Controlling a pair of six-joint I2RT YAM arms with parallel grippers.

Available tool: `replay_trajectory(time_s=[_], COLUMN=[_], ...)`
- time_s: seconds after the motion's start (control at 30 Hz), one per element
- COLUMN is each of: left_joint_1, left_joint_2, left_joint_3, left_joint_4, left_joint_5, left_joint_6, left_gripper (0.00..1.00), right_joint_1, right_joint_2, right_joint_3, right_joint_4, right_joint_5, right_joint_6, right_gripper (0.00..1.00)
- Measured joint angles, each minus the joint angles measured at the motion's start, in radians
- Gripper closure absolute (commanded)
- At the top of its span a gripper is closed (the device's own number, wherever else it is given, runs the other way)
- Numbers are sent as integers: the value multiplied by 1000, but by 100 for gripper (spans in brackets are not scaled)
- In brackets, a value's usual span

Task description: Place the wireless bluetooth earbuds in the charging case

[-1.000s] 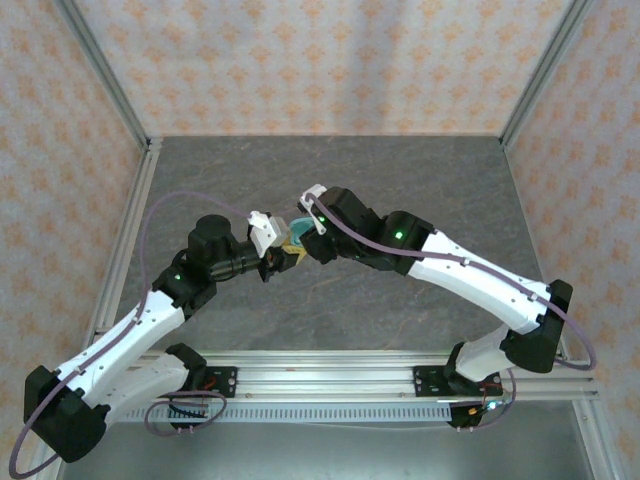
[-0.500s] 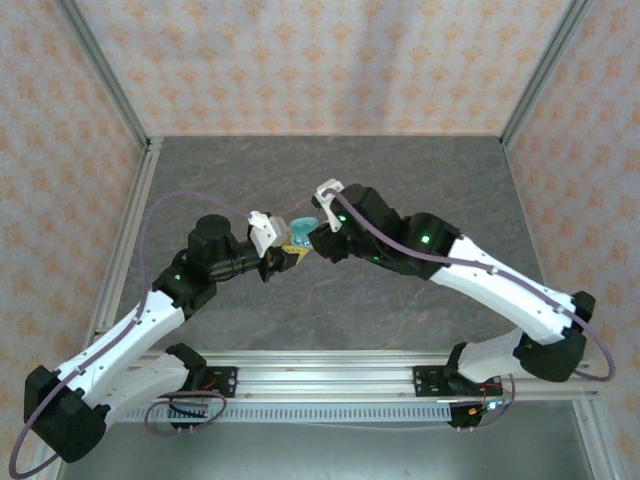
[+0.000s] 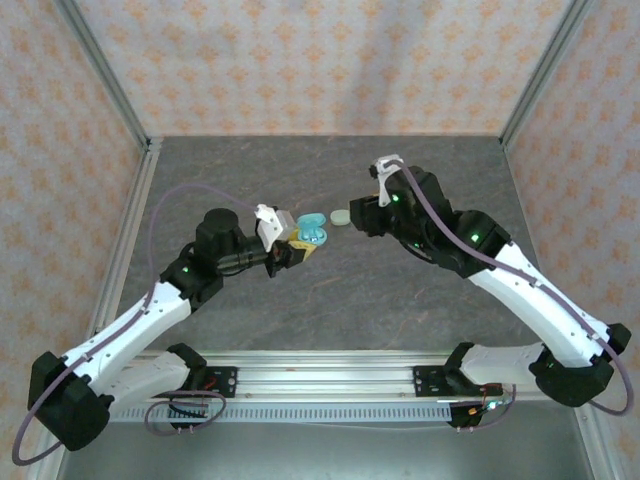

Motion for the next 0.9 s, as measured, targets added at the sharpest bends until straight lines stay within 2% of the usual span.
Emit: replay_trajectory(time_s=[0.23, 0.4, 0.7, 0.9], left_joint_1=[-68, -132, -225, -242], left_joint_2=[65, 112, 216, 276], left_joint_3=[0, 0, 22, 64], left_joint_4=[55, 96, 154, 169], left_joint_5=[-18, -38, -80, -83], left_joint_6=[-41, -60, -71, -76], left_gripper=[100, 100, 100, 100], right_joint_1=[-251, -380, -424, -424], right_joint_2=[-58, -78, -77, -56], right_joint_3=[-170, -282, -364, -434], right_joint_4=[53, 135, 273, 386], right_joint_5=[-154, -310, -510, -629], right_joint_6=[150, 249, 331, 395], right_gripper=[57, 55, 53, 53])
